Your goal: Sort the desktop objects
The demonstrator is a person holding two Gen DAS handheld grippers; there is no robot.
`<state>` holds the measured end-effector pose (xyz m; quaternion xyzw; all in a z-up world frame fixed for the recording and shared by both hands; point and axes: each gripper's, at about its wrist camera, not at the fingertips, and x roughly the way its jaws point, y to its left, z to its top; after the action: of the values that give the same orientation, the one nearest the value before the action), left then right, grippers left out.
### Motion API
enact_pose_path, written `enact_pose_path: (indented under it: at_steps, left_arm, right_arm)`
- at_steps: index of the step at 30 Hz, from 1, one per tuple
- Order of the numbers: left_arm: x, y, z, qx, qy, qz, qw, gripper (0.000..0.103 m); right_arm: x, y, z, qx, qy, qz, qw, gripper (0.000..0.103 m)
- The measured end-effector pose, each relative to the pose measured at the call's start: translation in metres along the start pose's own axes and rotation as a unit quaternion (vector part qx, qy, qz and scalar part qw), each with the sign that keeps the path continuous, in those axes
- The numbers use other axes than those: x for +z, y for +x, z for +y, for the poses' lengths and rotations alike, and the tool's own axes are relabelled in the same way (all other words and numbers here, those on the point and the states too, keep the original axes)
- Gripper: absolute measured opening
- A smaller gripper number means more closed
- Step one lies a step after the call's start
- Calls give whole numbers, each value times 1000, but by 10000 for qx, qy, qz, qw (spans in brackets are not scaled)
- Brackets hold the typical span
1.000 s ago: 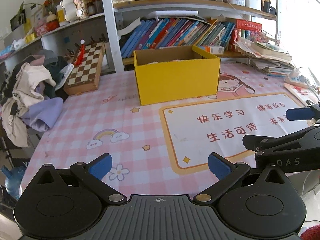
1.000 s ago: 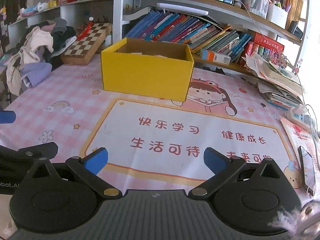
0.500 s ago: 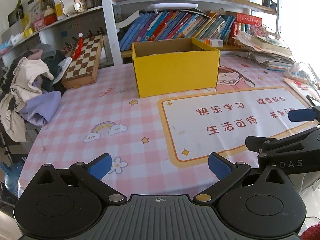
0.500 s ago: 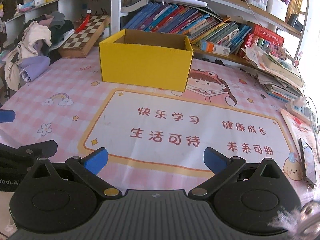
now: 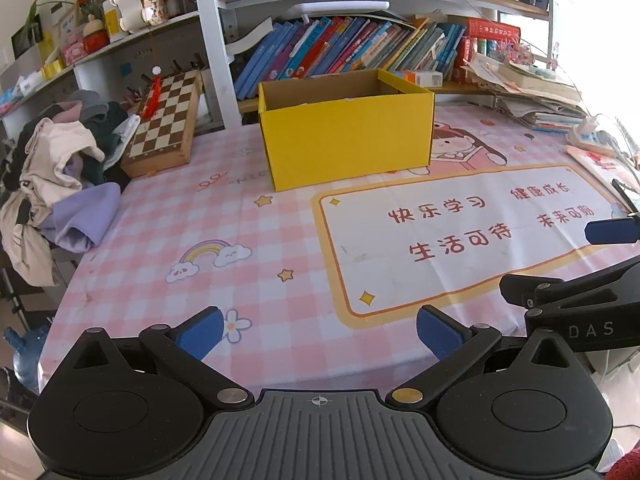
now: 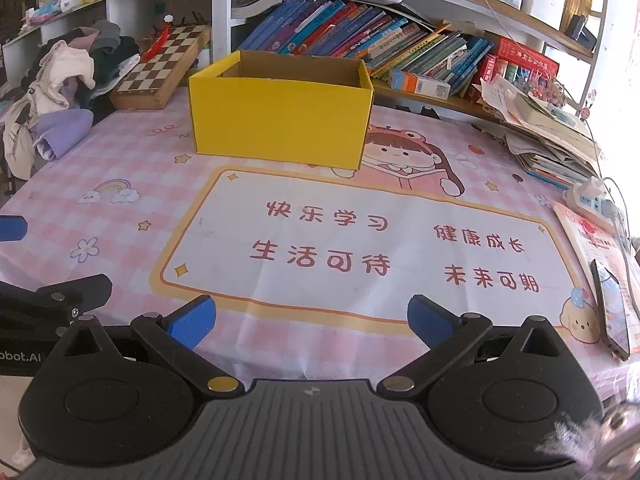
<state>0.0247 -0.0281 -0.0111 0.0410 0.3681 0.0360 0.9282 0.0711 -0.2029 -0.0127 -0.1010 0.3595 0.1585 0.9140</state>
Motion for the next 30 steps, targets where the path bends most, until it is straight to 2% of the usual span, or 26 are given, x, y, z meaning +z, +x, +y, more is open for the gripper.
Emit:
enact_pose_path:
  at_steps: [30]
  left_arm:
    - [-4, 2, 7, -72, -76, 130, 9999, 103]
  right_arm:
    - [2, 4, 6, 45, -106, 66, 9999, 103]
